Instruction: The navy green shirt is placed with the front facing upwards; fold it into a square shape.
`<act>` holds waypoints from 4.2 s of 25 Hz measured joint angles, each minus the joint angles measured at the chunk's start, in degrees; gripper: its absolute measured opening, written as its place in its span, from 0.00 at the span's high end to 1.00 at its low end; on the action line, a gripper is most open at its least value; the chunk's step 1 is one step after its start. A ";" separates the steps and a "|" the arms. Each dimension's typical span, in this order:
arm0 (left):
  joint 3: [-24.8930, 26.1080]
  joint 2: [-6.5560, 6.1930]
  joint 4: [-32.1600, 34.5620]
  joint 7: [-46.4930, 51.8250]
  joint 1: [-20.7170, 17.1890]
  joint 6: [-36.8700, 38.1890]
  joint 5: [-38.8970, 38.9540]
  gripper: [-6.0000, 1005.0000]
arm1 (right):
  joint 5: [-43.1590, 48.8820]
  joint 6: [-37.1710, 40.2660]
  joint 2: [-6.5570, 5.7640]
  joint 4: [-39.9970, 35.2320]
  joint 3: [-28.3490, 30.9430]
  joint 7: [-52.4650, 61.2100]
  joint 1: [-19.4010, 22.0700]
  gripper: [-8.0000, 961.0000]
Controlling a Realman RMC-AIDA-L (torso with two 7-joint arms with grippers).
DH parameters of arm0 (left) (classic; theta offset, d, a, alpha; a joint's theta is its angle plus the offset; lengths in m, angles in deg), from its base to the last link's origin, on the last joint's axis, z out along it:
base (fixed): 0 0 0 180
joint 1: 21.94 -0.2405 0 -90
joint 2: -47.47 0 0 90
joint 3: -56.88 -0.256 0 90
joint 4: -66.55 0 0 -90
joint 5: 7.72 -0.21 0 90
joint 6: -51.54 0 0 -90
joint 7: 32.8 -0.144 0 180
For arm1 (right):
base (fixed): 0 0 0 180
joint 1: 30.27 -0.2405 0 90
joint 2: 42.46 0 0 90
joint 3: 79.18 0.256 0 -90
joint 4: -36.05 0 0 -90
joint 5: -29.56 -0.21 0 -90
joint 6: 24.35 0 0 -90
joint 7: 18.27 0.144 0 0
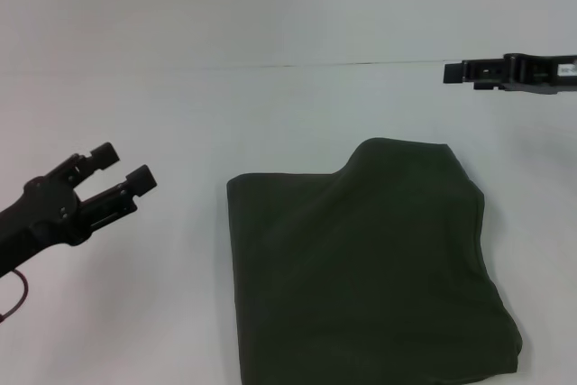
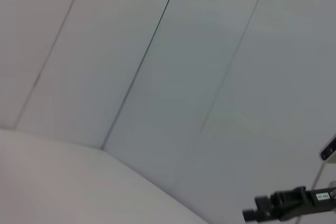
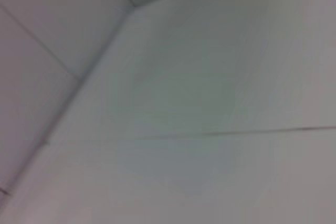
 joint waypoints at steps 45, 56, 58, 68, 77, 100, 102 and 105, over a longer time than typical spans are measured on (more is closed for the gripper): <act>-31.59 -0.81 1.38 62.34 23.42 -28.35 -30.97 0.07 | -25.86 13.17 3.26 15.03 8.78 -40.56 17.98 0.19; -30.84 -0.83 -0.10 62.51 24.29 -30.61 -30.63 0.15 | -25.82 13.16 3.38 15.04 8.69 -40.58 18.00 0.19; -31.05 -0.74 -0.12 62.29 24.23 -31.20 -30.77 0.16 | -25.82 13.16 3.39 15.03 8.70 -40.58 18.01 0.19; -31.48 -0.61 -0.14 61.45 24.01 -32.72 -30.99 0.44 | -25.74 13.17 3.38 15.03 8.47 -40.58 17.61 0.19; -30.99 -0.45 -0.10 59.62 23.97 -34.36 -30.49 0.81 | -25.73 12.81 3.56 15.03 8.47 -40.58 17.44 0.19; -27.80 -1.22 -0.12 58.45 22.91 -45.40 -27.80 0.93 | -25.66 12.20 4.38 15.13 8.35 -40.66 15.88 0.19; -26.55 -1.43 0.00 58.12 22.18 -45.04 -27.70 0.93 | -25.61 12.08 4.43 15.18 8.27 -40.66 15.74 0.19; -25.03 -1.72 0.18 58.04 21.05 -44.03 -27.63 0.93 | -25.57 11.68 4.47 15.20 7.67 -40.67 15.50 0.19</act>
